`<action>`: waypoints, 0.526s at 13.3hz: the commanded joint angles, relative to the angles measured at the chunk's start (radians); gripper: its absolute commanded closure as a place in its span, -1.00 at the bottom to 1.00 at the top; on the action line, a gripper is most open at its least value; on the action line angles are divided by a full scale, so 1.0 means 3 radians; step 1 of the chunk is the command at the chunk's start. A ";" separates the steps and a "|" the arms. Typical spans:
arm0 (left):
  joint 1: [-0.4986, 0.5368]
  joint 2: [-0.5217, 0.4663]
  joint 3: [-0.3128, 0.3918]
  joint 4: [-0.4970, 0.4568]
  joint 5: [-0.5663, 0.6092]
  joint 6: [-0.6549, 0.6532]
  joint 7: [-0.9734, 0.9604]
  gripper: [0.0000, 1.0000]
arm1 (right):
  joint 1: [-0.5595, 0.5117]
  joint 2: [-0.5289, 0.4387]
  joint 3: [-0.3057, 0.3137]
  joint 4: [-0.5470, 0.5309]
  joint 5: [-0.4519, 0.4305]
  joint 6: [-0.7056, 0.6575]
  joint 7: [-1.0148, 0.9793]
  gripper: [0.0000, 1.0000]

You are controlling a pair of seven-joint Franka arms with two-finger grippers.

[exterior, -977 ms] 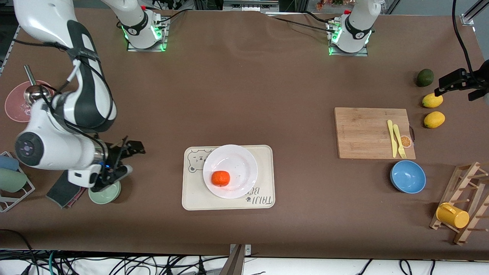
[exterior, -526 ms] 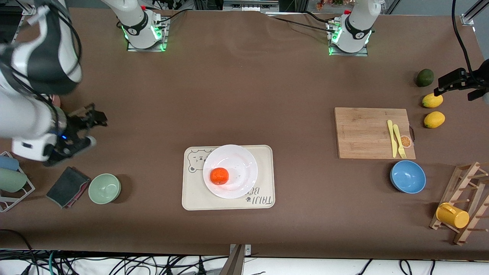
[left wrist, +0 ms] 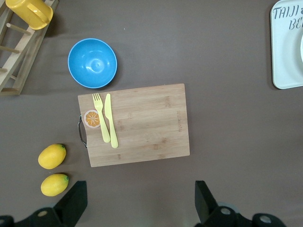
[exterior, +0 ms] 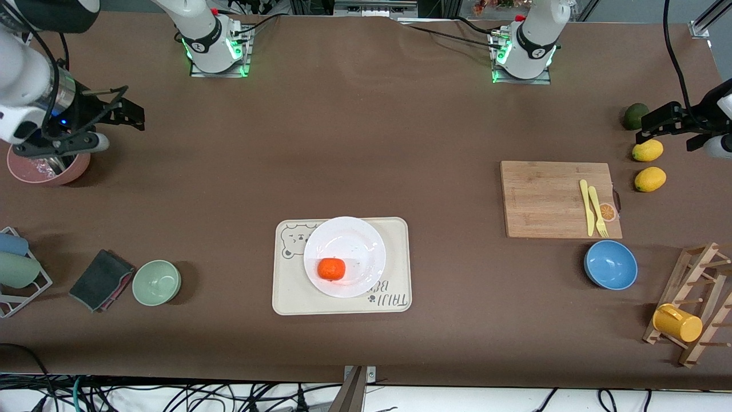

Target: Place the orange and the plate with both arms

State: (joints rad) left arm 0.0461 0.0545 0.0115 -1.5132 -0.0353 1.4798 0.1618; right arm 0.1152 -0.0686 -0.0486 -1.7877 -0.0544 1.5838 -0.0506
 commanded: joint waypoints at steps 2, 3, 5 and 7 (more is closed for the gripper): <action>0.0015 -0.0013 0.0008 0.0048 -0.0051 -0.0116 -0.0038 -1.00 | -0.0286 -0.0243 0.0024 0.0006 0.0017 0.0105 -0.0005 -1.00; 0.0015 -0.0013 0.0008 0.0043 -0.0051 -0.0121 -0.0038 -1.00 | -0.0297 -0.0212 0.0019 0.0078 0.0023 0.0049 0.0020 -1.00; 0.0015 -0.0033 0.0008 0.0043 -0.0051 -0.0126 -0.0038 -1.00 | -0.0272 -0.0155 0.0024 0.0170 0.0018 0.0033 0.0046 -1.00; 0.0015 -0.0049 0.0003 0.0043 -0.0051 -0.0126 -0.0038 -1.00 | -0.0251 -0.0043 0.0004 0.0333 0.0023 0.0028 0.0046 -1.00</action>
State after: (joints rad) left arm 0.0482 0.0507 0.0127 -1.5131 -0.0353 1.4651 0.1597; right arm 0.0379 -0.1289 -0.0471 -1.7585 -0.0532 1.6110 -0.0465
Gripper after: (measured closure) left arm 0.000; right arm 0.000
